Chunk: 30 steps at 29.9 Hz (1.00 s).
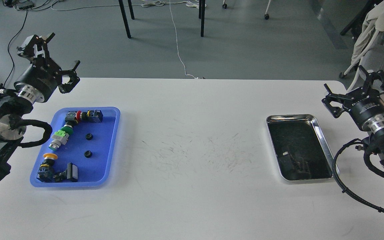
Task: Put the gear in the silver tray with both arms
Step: 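Reach the left gripper down into the blue tray toward a black gear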
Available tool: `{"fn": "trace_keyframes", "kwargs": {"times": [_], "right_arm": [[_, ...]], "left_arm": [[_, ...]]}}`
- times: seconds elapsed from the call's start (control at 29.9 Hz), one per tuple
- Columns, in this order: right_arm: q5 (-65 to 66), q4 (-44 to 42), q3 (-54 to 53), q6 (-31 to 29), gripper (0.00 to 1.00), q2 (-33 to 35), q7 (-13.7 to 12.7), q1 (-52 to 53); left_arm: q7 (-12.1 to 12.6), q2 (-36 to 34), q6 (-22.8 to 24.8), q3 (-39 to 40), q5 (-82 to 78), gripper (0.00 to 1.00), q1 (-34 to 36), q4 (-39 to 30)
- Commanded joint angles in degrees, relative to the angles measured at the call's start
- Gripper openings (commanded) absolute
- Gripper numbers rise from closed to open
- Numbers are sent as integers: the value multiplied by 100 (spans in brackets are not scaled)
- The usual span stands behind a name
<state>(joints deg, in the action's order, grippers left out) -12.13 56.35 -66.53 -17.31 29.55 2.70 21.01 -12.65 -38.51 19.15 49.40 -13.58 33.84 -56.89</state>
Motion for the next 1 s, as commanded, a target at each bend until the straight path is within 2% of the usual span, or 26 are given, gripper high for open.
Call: {"fn": "trace_keyframes", "kwargs": {"times": [0.0,0.13,0.23,0.43,0.6,0.77,0.87,0.97], "right_arm": [[0,-10,-9,8,99,-2,3,0],[0,-10,-18,8,99,-2,11,0],[0,-18,-27,8,99,-2,99,-9],[0,-18,-36,8,99,33,117,-27],[0,-10,-36,0,99,33,152,-35],[0,-10,-36,0,99,33,161,-27],[0,-10,-36,0,99,33,170,-27],[0,-10,-36,0,99,33,196,-27]], "left_arm": [[8,-595,98,-368,-793,98,-141,-778],[35,-1166,72,-562,-1716,98,-158,-1569],[43,-1352,89,-790,-2270,98,-176,-1860],[-9,-1396,98,-1222,-3255,99,-176,-1896],[17,-1405,379,-1397,-4186,99,-167,-1905],[-9,-1282,12,-1494,-6468,98,-202,-1879],[-246,-1238,-462,-1792,-7691,98,-211,-1826],[-308,-1264,-859,-2108,-8431,98,-193,-1817]]}}
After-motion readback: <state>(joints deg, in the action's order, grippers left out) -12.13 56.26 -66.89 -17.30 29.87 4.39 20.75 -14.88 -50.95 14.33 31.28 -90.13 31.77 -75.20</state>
